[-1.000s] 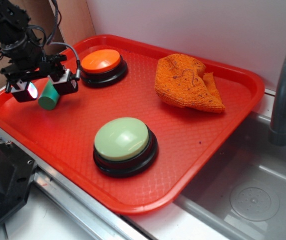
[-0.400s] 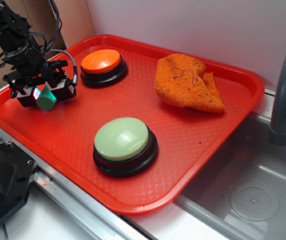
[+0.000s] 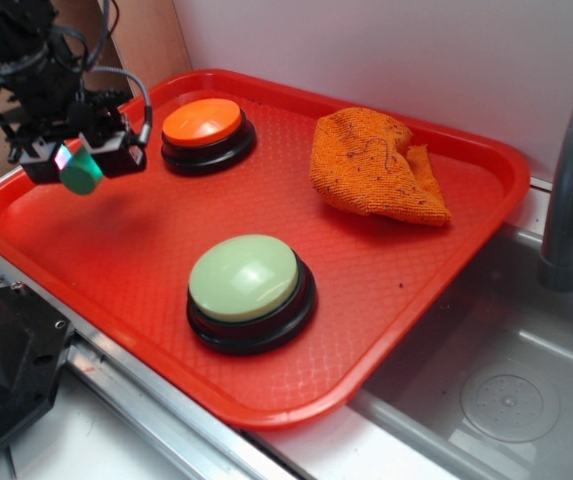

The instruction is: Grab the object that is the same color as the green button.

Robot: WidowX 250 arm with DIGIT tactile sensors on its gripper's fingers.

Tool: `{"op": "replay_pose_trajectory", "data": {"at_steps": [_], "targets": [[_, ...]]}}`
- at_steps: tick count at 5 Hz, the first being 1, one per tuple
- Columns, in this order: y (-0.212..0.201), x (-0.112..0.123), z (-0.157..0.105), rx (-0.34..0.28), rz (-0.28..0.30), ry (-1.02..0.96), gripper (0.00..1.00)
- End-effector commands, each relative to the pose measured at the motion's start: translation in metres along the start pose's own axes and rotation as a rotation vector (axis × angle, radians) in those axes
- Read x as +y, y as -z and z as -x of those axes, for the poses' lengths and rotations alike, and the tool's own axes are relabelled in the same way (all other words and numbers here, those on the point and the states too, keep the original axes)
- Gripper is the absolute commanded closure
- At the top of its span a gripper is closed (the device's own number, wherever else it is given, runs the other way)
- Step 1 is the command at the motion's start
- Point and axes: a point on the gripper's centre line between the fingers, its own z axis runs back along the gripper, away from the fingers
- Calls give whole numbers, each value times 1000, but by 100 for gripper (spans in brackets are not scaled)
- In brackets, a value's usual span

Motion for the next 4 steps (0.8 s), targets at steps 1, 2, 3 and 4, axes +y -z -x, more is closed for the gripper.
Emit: {"op": "replay_pose_trajectory", "data": {"at_steps": [1,2,3,4], "targets": [[-50,-37,3,1,69,196,100],[-57,-69,13,29,88,307,100],[-56,-89,20,64,87,360,100],[-53,-94,23,66,79,375,100]]}}
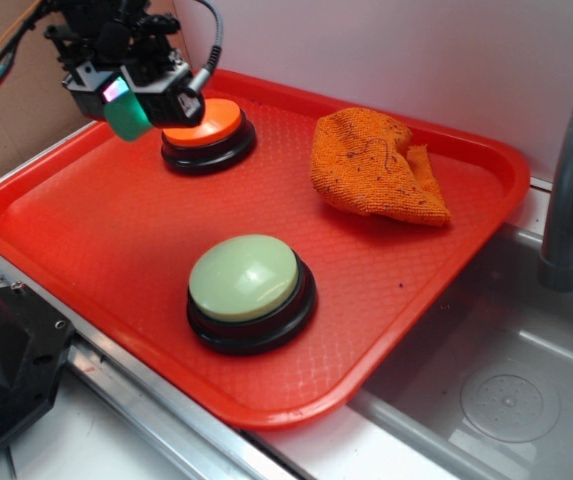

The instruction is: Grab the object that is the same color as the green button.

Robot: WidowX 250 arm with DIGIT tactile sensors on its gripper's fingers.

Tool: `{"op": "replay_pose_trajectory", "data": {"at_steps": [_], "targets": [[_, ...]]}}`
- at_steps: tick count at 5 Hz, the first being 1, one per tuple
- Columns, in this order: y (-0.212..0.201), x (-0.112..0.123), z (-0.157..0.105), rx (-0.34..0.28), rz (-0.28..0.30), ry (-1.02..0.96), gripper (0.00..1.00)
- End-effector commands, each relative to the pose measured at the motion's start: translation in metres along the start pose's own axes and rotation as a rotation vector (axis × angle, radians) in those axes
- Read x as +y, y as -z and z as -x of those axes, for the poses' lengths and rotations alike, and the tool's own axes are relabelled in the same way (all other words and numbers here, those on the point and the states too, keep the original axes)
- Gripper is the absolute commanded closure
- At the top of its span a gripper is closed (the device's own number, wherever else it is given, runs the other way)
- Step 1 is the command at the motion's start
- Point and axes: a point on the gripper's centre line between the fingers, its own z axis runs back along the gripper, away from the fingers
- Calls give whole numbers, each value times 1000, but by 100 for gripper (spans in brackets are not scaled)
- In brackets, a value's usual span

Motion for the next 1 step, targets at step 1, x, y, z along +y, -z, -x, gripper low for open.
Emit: {"op": "replay_pose_trajectory", "data": {"at_steps": [1], "targets": [[-12,3,-5,-39,-4,-22,100]]}}
